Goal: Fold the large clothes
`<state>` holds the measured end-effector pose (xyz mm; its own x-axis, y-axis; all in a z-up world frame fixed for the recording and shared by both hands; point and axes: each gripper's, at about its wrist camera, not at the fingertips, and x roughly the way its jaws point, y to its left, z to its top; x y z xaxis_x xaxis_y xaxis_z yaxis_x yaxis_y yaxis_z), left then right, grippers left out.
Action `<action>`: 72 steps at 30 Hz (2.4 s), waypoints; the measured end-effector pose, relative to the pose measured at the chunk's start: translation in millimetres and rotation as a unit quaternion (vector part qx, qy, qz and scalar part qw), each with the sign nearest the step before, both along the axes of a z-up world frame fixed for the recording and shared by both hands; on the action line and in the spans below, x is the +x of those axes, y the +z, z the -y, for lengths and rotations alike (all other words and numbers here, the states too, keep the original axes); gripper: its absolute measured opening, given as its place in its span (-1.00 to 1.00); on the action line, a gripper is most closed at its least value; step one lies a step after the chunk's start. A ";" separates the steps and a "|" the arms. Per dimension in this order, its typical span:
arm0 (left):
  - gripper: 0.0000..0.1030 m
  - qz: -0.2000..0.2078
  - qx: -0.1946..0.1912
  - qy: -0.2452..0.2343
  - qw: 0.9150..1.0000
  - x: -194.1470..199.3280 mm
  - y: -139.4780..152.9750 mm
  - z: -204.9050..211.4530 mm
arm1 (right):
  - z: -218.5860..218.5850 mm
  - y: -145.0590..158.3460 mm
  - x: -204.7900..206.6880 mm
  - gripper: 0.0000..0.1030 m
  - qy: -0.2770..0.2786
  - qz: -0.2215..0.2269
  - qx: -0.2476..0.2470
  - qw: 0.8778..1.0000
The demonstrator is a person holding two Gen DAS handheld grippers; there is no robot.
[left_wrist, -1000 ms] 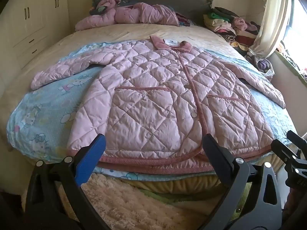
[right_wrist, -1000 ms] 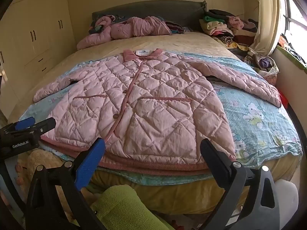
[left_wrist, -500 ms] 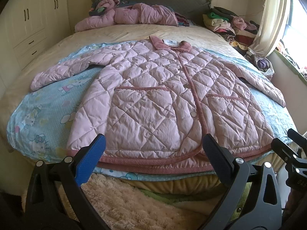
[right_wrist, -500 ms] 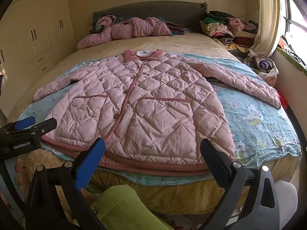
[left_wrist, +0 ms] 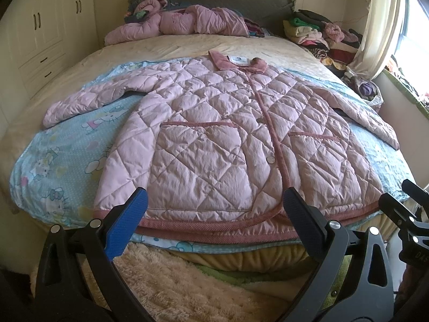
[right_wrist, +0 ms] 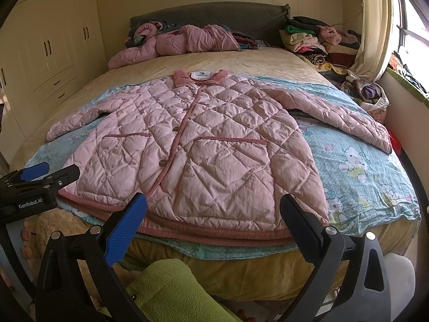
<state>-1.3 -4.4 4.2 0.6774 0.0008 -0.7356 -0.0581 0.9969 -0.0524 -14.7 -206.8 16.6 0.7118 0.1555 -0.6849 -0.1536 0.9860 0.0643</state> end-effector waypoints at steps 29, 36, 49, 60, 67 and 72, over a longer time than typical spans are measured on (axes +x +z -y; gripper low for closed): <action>0.83 -0.009 0.013 0.001 1.000 18.4 -5.3 -5.4 | -0.1 -5.9 16.8 0.92 0.009 -0.009 -0.003 1.000; 0.83 -0.009 0.022 0.020 1.000 35.8 -1.6 -16.8 | -1.2 -10.3 35.4 0.92 0.011 -0.022 0.006 1.000; 0.83 -0.012 0.008 0.033 0.999 70.6 3.6 -34.4 | -9.3 -3.8 82.4 0.92 0.016 -0.025 0.026 0.999; 0.83 0.004 0.027 0.058 0.998 113.3 26.2 -51.4 | -13.2 21.2 128.2 0.92 0.016 -0.004 0.054 0.998; 0.83 0.006 0.036 0.069 0.997 143.6 38.1 -61.3 | -12.7 36.8 156.7 0.92 0.011 0.005 0.064 0.998; 0.83 0.017 0.034 0.075 0.996 170.4 51.7 -65.5 | -8.4 50.3 179.9 0.92 0.006 0.017 0.074 0.997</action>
